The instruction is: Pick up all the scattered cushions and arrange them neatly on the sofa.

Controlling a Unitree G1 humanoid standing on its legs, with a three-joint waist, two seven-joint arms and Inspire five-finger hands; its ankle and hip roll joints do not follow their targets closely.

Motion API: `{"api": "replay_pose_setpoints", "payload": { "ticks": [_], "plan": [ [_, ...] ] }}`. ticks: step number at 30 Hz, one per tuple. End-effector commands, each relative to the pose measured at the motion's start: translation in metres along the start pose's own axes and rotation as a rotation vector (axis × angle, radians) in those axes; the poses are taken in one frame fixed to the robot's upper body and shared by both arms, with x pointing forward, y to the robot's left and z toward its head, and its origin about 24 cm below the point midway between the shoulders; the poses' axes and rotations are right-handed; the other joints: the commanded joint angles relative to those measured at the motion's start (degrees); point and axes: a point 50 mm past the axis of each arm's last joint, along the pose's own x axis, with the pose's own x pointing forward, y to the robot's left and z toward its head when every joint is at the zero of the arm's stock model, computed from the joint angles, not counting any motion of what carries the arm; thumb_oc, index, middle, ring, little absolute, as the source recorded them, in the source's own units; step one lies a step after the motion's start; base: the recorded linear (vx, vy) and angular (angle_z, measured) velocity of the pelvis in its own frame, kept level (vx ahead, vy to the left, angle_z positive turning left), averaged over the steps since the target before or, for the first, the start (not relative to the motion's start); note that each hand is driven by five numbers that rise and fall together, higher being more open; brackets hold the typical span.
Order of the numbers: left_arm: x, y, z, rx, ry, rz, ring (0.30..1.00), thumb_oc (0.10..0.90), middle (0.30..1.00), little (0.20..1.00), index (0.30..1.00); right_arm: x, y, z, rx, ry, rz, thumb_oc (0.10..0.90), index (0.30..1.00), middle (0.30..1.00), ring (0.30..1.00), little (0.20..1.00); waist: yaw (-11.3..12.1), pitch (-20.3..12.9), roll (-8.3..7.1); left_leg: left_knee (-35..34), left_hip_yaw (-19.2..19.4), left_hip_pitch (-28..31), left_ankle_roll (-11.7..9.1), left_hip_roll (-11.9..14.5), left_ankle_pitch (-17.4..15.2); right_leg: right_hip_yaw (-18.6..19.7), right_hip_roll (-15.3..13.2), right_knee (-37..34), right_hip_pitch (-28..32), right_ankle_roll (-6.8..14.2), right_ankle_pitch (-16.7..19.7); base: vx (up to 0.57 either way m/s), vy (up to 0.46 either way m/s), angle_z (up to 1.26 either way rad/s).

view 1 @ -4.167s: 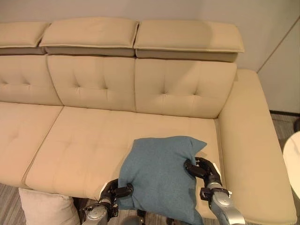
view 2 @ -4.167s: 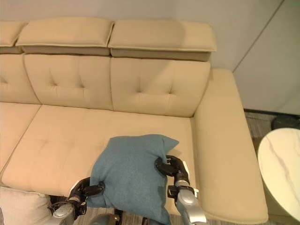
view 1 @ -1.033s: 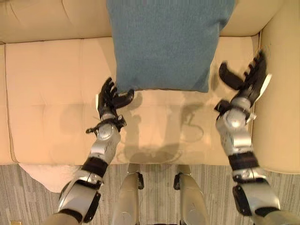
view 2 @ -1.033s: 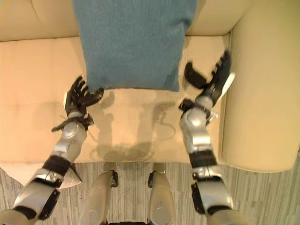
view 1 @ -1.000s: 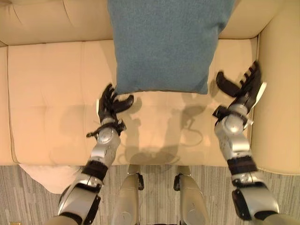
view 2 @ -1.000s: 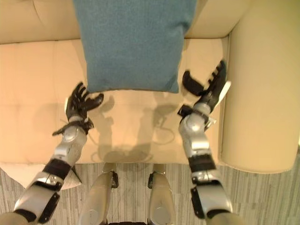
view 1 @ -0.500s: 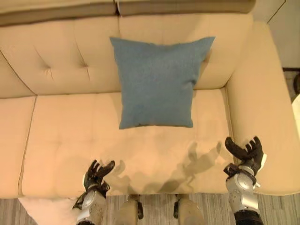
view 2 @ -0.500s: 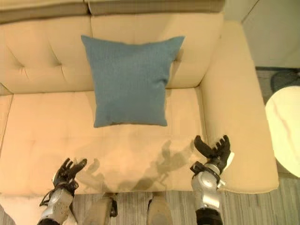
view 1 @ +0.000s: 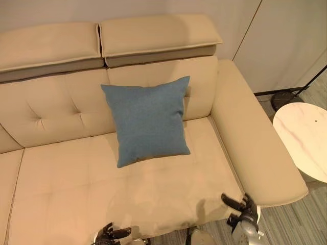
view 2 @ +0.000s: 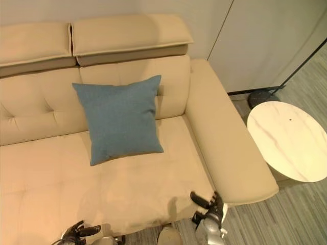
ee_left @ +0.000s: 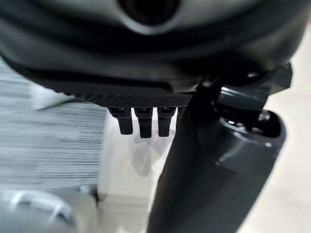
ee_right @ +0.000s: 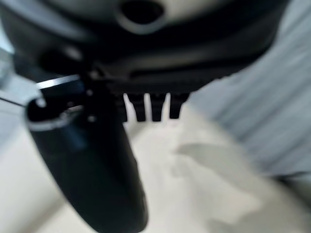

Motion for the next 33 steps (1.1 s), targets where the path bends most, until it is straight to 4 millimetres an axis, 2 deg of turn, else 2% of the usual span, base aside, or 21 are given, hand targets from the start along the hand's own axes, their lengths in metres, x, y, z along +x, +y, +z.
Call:
{"api": "replay_pose_setpoints", "payload": {
  "ticks": [1, 2, 3, 5, 6, 7, 8, 9, 12, 13, 14, 15, 17, 18, 20, 22, 24, 25, 27, 30, 33],
  "plan": [
    [-0.008, 0.027, -0.050, 0.229, 0.204, 0.118, 0.900, 0.800, 0.900, 0.900, 0.900, 0.010, -0.023, 0.028, -0.210, -0.168, -0.039, 0.800, 0.900, 0.900, 0.900, 0.900, 1.91, -2.64, -1.09, 5.31, -3.62, -4.52, -0.24, -2.76, -5.67, 5.88, -2.16, 3.27, 8.32, 2.41, 1.74, -0.23, -0.282, -0.11],
    [-0.010, 0.040, -0.054, 0.365, 0.232, 0.184, 0.900, 0.800, 0.900, 0.900, 0.900, 0.009, -0.026, 0.004, -0.370, -0.099, -0.023, 0.800, 0.900, 0.900, 0.900, 0.900, 1.49, -3.54, -1.90, 6.43, -5.77, -6.32, -0.37, -3.38, -4.60, 15.09, 0.71, 5.28, 10.12, 2.97, 1.56, -0.23, -0.284, 0.11],
    [-0.010, 0.040, -0.054, 0.365, 0.232, 0.184, 0.900, 0.800, 0.900, 0.900, 0.900, 0.009, -0.026, 0.005, -0.370, -0.100, -0.023, 0.800, 0.900, 0.900, 0.900, 0.900, 1.58, -3.67, -1.79, 6.44, -5.72, -6.51, -0.41, -3.21, -4.53, 15.18, 0.87, 5.21, 9.91, 2.92, 1.72, -0.27, -0.313, 0.50],
    [-0.009, 0.051, -0.050, 0.465, 0.219, 0.219, 0.900, 0.800, 0.900, 0.900, 0.900, 0.009, -0.028, -0.009, -0.490, -0.062, -0.002, 0.800, 0.900, 0.900, 0.900, 0.900, 1.60, -3.85, -1.98, 7.16, -8.05, -9.23, -0.82, -3.22, -2.37, 21.04, 3.84, 3.86, 12.00, 1.10, -2.78, -0.37, -0.301, 0.76],
    [-0.006, 0.053, -0.040, 0.441, 0.199, 0.235, 0.900, 0.800, 0.900, 0.900, 0.900, 0.009, -0.026, -0.009, -0.517, -0.062, 0.017, 0.800, 0.900, 0.900, 0.900, 0.900, 2.18, -3.39, -1.24, 6.95, -9.94, -12.48, -2.04, -1.88, 1.21, 22.02, 6.82, -0.20, 13.66, -2.07, -11.35, -0.41, -0.291, 0.60],
    [-0.006, 0.053, -0.040, 0.441, 0.198, 0.235, 0.900, 0.800, 0.900, 0.900, 0.900, 0.009, -0.026, -0.009, -0.517, -0.062, 0.017, 0.800, 0.900, 0.900, 0.900, 0.900, 2.09, -3.46, -1.21, 6.97, -10.03, -12.62, -2.06, -1.87, 1.25, 21.94, 6.87, -0.10, 13.53, -2.10, -11.39, -0.46, -0.314, 0.51],
    [-0.005, 0.052, -0.037, 0.429, 0.186, 0.236, 0.900, 0.800, 0.900, 0.900, 0.900, 0.009, -0.027, -0.011, -0.521, -0.053, 0.017, 0.800, 0.900, 0.900, 0.900, 0.900, 2.40, -3.35, -0.66, 5.92, -11.80, -13.78, -2.68, -1.15, 3.09, 22.00, 8.14, -1.08, 13.82, -3.51, -15.31, -0.56, -0.370, 0.30],
    [-0.001, 0.041, -0.023, 0.355, 0.138, 0.215, 0.900, 0.800, 0.900, 0.900, 0.900, 0.009, -0.027, -0.013, -0.535, -0.044, 0.030, 0.800, 0.900, 0.900, 0.900, 0.900, 2.43, -2.05, 0.74, 2.09, -15.01, -14.89, -4.26, 0.64, 7.37, 22.00, 11.47, 0.79, 11.58, -6.19, -18.04, -0.56, -0.371, 0.38],
    [0.002, 0.028, -0.012, 0.266, 0.099, 0.187, 0.900, 0.800, 0.900, 0.900, 0.900, 0.008, -0.032, -0.022, -0.546, -0.003, 0.030, 0.800, 0.900, 0.900, 0.900, 0.900, 1.92, -0.87, 1.10, -0.87, -15.50, -15.53, -4.57, 0.79, 5.97, 19.81, 12.74, 0.91, 10.61, -7.18, -18.32, -0.55, -0.277, 0.68],
    [0.003, 0.009, 0.001, 0.180, 0.056, 0.132, 0.900, 0.800, 0.900, 0.900, 0.900, 0.008, -0.037, -0.028, -0.534, 0.035, 0.006, 0.800, 0.900, 0.900, 0.900, 0.900, 1.33, 1.49, 0.52, 0.35, -15.32, -15.44, -4.71, 0.06, 3.67, 18.22, 12.46, 1.45, 9.48, -7.71, -16.55, -0.57, -0.199, 0.85],
    [0.003, 0.009, 0.001, 0.180, 0.056, 0.131, 0.900, 0.800, 0.900, 0.900, 0.900, 0.008, -0.037, -0.027, -0.534, 0.035, 0.006, 0.800, 0.900, 0.900, 0.900, 0.900, 1.37, 1.44, 0.67, 0.35, -15.36, -15.56, -4.74, 0.21, 3.73, 18.24, 12.62, 1.37, 9.39, -7.74, -16.41, -0.77, -0.212, 0.70],
    [0.002, 0.000, -0.003, 0.183, 0.058, 0.103, 0.900, 0.800, 0.900, 0.900, 0.900, 0.004, -0.039, -0.042, -0.517, 0.099, 0.002, 0.800, 0.900, 0.900, 0.900, 0.900, 0.24, 1.90, -0.46, 6.31, -13.56, -13.75, -3.66, -0.53, 0.25, 15.63, 11.69, 0.74, 8.30, -7.66, -13.75, -0.35, -0.095, 0.38],
    [0.001, -0.002, -0.005, 0.200, 0.060, 0.092, 0.900, 0.800, 0.900, 0.900, 0.900, 0.002, -0.041, -0.048, -0.507, 0.130, 0.000, 0.800, 0.900, 0.900, 0.900, 0.900, -0.25, 1.50, -0.87, 10.25, -12.41, -13.03, -3.15, -0.41, -0.80, 14.02, 11.14, 0.14, 7.60, -7.65, -12.70, -0.50, -0.122, 0.53],
    [0.000, -0.005, -0.010, 0.239, 0.068, 0.073, 0.900, 0.800, 0.900, 0.900, 0.900, -0.001, -0.045, -0.059, -0.538, 0.177, 0.006, 0.800, 0.900, 0.900, 0.900, 0.900, -1.29, 0.72, -2.41, 19.53, -8.50, -11.82, -2.03, -0.20, -6.44, 10.77, 9.12, -1.55, 5.93, -7.55, -10.92, -0.62, -0.148, 0.64],
    [-0.001, -0.006, -0.013, 0.263, 0.074, 0.064, 0.900, 0.800, 0.900, 0.900, 0.900, -0.002, -0.047, -0.062, -0.565, 0.193, 0.011, 0.800, 0.900, 0.900, 0.900, 0.900, -1.75, 0.36, -2.86, 23.16, -7.07, -10.39, -1.74, 0.43, -8.42, 9.22, 8.48, -2.16, 5.27, -7.62, -10.02, -0.42, -0.089, 0.98],
    [-0.002, -0.001, -0.022, 0.297, 0.108, 0.076, 0.900, 0.800, 0.900, 0.900, 0.900, -0.004, -0.052, -0.070, -0.563, 0.239, 0.004, 0.800, 0.900, 0.900, 0.900, 0.900, -3.11, -1.04, -3.70, 29.09, -4.02, -2.12, -1.79, 3.24, -11.25, 4.98, 7.07, -4.04, 3.71, -7.85, -7.75, -0.37, 0.007, 1.16],
    [-0.004, 0.002, -0.030, 0.334, 0.140, 0.082, 0.900, 0.800, 0.900, 0.900, 0.900, -0.003, -0.054, -0.068, -0.524, 0.241, -0.007, 0.800, 0.900, 0.900, 0.900, 0.900, -4.19, -2.16, -3.51, 28.19, -4.46, 4.40, -3.19, 4.15, -11.43, 2.21, 6.35, -4.51, 1.80, -7.27, -5.92, -0.25, 0.128, 0.99],
    [-0.004, 0.002, -0.030, 0.333, 0.140, 0.081, 0.900, 0.800, 0.900, 0.900, 0.900, -0.003, -0.054, -0.068, -0.524, 0.241, -0.007, 0.800, 0.900, 0.900, 0.900, 0.900, -4.24, -2.10, -3.46, 28.22, -4.53, 4.44, -3.21, 4.20, -11.47, 2.14, 6.39, -4.52, 1.90, -7.28, -5.94, -0.23, 0.175, 0.86],
    [-0.005, 0.004, -0.034, 0.369, 0.147, 0.077, 0.900, 0.800, 0.900, 0.900, 0.900, 0.002, -0.049, -0.058, -0.508, 0.203, 0.006, 0.800, 0.900, 0.900, 0.900, 0.900, -5.32, -2.82, -2.46, 23.76, -8.36, 10.36, -4.78, 1.12, -12.54, -0.37, 4.98, -2.90, -2.46, -5.99, -3.57, -0.39, 0.336, 0.72],
    [-0.004, -0.002, -0.030, 0.401, 0.118, 0.047, 0.900, 0.800, 0.900, 0.900, 0.900, 0.005, -0.047, -0.050, -0.520, 0.178, 0.023, 0.800, 0.900, 0.900, 0.900, 0.900, -6.17, -2.74, -1.57, 16.10, -7.74, 13.45, -3.83, 0.08, -17.14, -2.41, 3.33, -1.50, -5.02, -4.50, -2.52, -0.27, 0.245, 0.60],
    [-0.001, -0.008, -0.013, 0.425, 0.046, 0.032, 0.900, 0.800, 0.900, 0.900, 0.900, 0.012, -0.031, -0.028, -0.586, 0.096, 0.063, 0.800, 0.900, 0.900, 0.900, 0.900, -5.30, 0.03, -2.83, 10.14, -9.44, 11.69, -0.95, -4.97, -22.38, -2.11, -1.55, -3.56, -8.45, -0.47, 4.88, -0.39, 0.355, 0.95]
  ]
}}
